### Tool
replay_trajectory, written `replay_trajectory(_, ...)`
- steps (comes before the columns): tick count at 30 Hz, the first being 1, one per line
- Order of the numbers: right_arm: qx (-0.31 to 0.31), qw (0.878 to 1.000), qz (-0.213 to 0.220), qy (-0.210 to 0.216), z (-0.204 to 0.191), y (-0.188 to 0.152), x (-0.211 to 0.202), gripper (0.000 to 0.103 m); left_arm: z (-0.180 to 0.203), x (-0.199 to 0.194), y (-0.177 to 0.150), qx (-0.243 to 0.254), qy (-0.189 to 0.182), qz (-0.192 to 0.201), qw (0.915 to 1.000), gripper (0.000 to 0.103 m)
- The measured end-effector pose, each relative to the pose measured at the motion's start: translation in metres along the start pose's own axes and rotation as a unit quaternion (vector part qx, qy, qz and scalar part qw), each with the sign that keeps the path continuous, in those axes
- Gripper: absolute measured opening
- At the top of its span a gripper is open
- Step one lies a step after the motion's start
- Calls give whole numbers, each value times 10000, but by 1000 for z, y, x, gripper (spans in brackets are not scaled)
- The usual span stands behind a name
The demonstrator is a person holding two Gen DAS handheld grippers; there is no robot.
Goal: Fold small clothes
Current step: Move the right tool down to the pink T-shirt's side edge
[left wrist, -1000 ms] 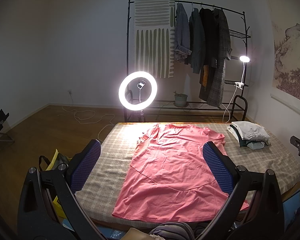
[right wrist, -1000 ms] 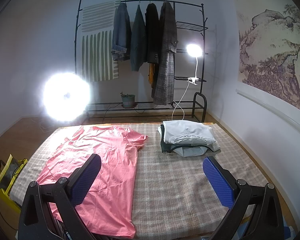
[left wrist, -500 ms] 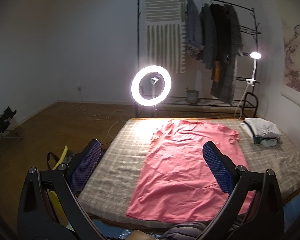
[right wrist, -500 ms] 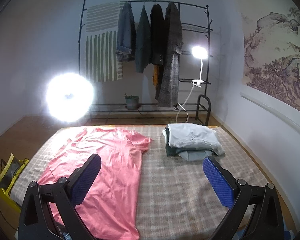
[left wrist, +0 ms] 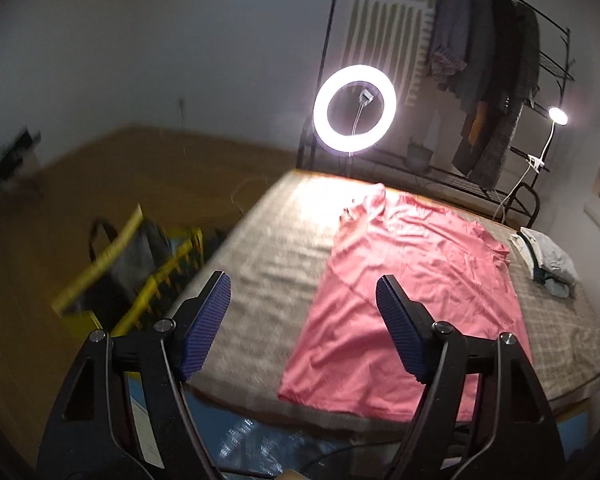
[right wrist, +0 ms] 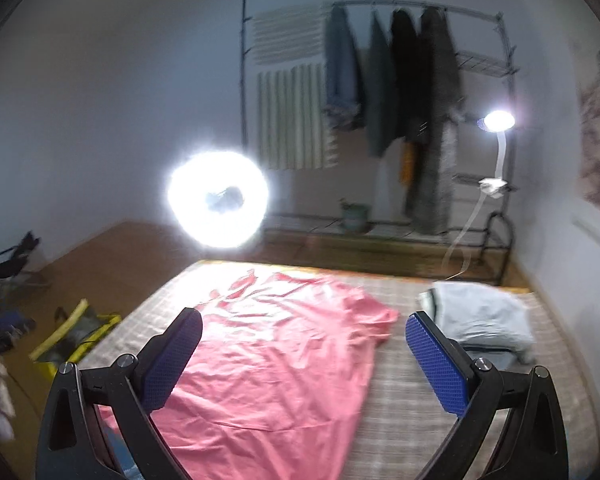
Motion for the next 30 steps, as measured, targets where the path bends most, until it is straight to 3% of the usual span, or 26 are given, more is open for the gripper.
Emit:
replay_trajectory(6, 242, 9948, -100, 983, -33, 22, 48, 103, -25, 40, -47, -330, -141, -712, 9968, 73)
replay_trajectory(11, 214, 9907, -390, 1287, -69, 34, 110, 94, -28, 79, -63, -194, -274, -1046, 9939, 66)
replay_trajectory(18, 111, 9823, -1109, 1507, -111, 54, 240, 82, -35, 116, -71, -155, -593, -1105, 9920, 60)
replay_trajectory(20, 117, 9776, -1321, 1635, -127, 59, 284, 73, -39, 124, -75, -118, -632, -1175, 9910, 60)
replay_trajectory(30, -137, 9518, -2374, 1938, -210, 48, 468, 63, -41, 139, -93, 174, -860, -1379, 9865, 60)
Point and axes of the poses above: each gripper's, at about its wrist camera, not at the fingertips, and x roughly the way its jaws point, z to its right, y to its top, the point moved 7 cm from there along x, roughly the way its jaws point, and after that the axes turned 13 degrees about -x, right-handed, at the moved point
